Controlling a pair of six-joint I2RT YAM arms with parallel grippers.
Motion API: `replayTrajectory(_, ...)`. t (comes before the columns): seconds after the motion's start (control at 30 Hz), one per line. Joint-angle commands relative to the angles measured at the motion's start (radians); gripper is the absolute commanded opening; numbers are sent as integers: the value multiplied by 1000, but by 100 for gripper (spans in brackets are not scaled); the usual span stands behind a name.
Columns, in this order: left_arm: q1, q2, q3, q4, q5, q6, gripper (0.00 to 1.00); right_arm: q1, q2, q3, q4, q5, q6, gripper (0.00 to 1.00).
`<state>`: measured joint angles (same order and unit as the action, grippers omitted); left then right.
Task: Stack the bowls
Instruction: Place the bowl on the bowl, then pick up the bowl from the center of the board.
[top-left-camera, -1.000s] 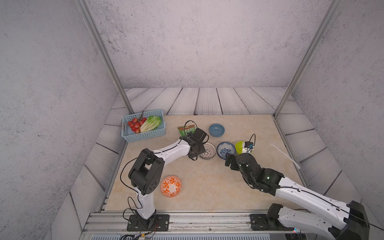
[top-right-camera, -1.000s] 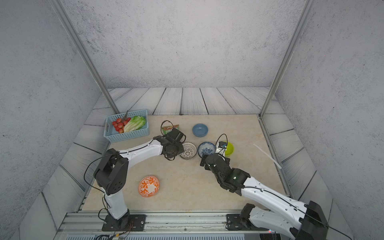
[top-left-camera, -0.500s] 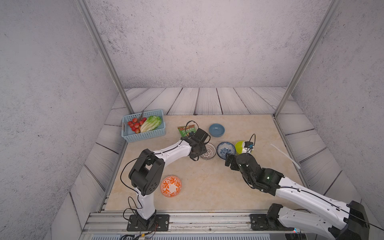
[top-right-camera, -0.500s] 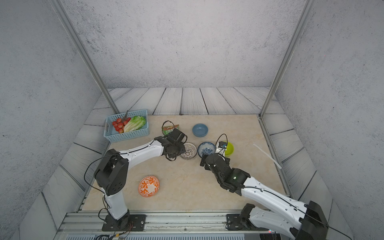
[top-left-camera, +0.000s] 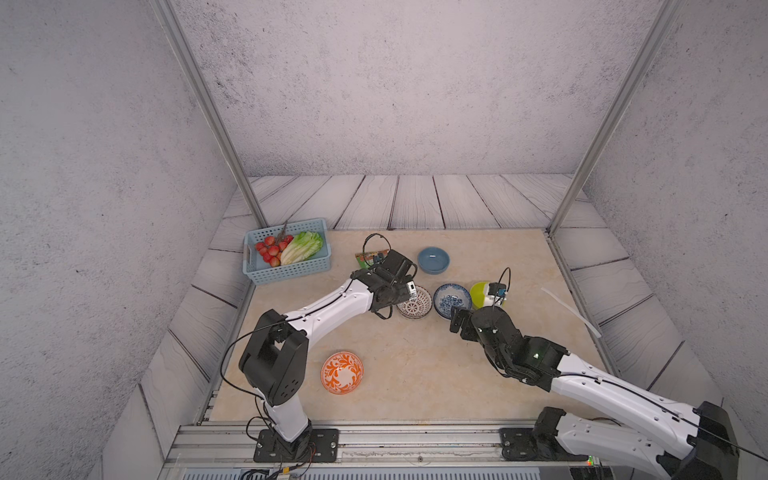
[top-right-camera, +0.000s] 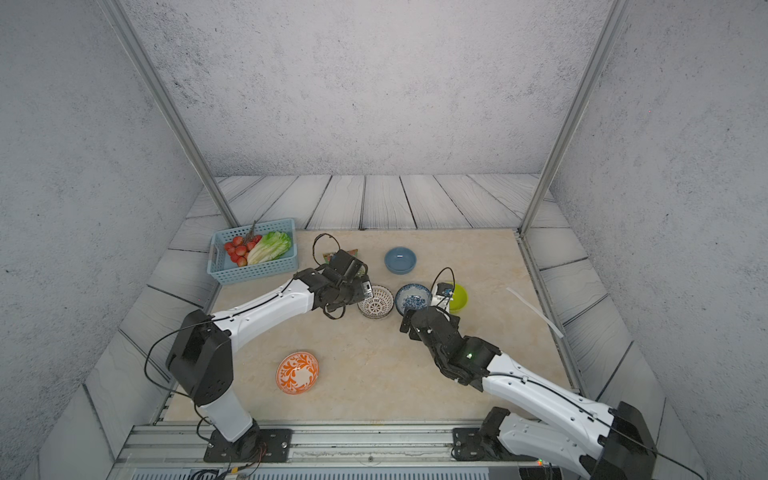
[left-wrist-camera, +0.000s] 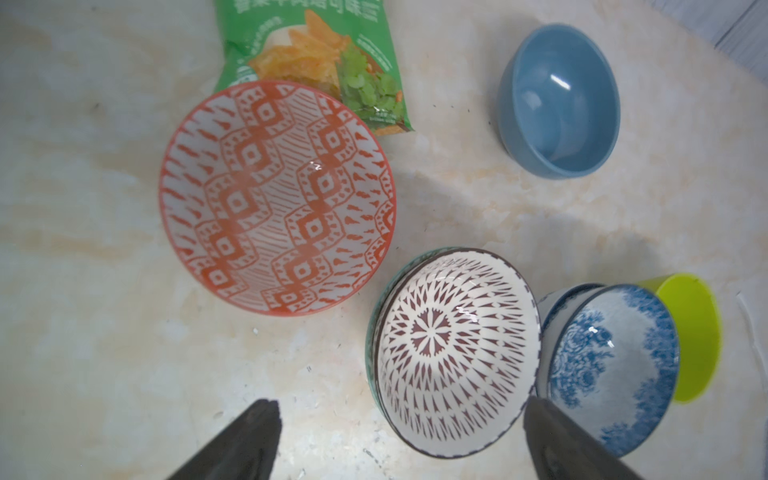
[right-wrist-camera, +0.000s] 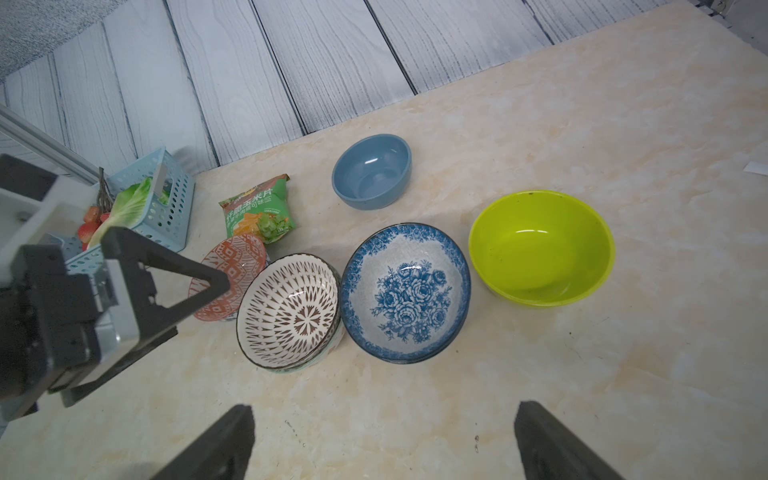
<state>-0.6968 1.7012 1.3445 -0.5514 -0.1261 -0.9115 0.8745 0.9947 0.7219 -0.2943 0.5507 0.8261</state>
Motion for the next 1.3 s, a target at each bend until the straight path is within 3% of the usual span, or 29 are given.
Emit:
replayTrajectory(0.0,4,-82,14,-81,-96,50,100,-3,-6,-15,4,-4,-14,99)
replayTrajectory(0.2,84,-161,-9,-161,-83,109,100,-3,8,-16,19,-14,-22,99)
replayTrajectory(0.37,209,-206,-86,-169,-12,161,100,-3,38,-2,19,-27,-28,99)
replayTrajectory(0.53,299,-153,-102,-159,73,223,91,-3,84,27,7,-40,-36,99)
replayTrajectory(0.8,326,63,0,-191,152,258,79,-3,119,48,2,-38,-38,98)
replayTrajectory(1.27,337,209,69,-101,212,255,64,-3,170,80,-7,-29,-48,98)
